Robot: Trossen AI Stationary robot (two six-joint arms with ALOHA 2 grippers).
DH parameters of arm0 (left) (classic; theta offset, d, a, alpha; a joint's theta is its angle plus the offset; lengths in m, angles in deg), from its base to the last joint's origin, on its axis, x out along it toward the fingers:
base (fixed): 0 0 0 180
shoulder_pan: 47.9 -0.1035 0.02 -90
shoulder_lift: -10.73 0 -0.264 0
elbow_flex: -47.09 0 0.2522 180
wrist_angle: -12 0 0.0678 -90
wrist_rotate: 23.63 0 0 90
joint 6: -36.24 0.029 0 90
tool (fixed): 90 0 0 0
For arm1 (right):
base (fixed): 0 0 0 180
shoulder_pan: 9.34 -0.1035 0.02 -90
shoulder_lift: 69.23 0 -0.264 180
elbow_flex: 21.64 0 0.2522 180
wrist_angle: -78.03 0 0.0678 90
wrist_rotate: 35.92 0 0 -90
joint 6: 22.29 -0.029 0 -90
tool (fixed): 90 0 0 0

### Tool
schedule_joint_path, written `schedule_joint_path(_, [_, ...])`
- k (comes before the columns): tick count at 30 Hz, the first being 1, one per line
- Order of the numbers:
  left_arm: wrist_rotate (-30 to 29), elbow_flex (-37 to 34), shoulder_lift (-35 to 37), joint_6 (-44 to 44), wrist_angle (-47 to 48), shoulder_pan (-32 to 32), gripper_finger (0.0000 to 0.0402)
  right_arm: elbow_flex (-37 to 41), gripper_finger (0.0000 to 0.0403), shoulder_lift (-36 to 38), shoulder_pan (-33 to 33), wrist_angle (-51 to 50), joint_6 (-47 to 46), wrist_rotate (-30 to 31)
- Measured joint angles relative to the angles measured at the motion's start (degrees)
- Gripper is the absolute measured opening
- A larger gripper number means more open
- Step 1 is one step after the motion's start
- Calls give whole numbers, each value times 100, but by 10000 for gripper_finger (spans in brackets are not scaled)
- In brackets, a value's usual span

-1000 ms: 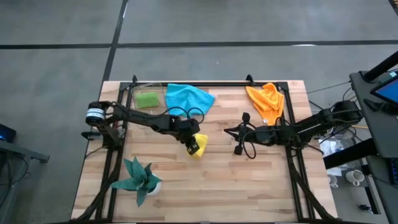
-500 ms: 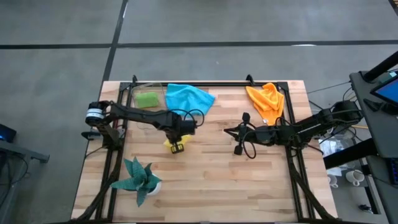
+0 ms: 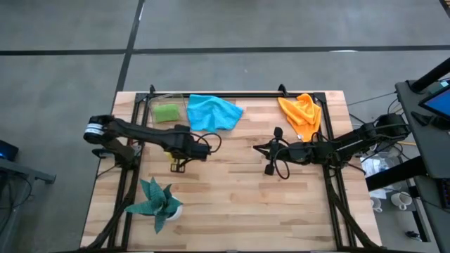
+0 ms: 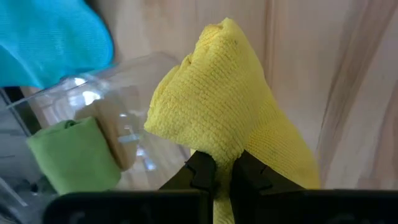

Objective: Roll microfiber towels into tight, uniform cylinder then place into a basket
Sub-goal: Put the rolled yellow microfiber towel into the transparent bin

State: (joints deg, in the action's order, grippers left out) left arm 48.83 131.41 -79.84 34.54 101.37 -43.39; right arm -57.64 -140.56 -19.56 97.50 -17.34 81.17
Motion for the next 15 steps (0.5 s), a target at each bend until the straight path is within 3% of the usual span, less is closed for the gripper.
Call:
schedule_joint_path(6, [-399, 0, 297, 678, 537, -78, 6, 4, 9, 0, 0, 0, 0, 0])
schedule_joint_path(15, [-440, -3, 371, 2087, 801, -623, 6, 9, 9, 0, 0, 2, -2, 0])
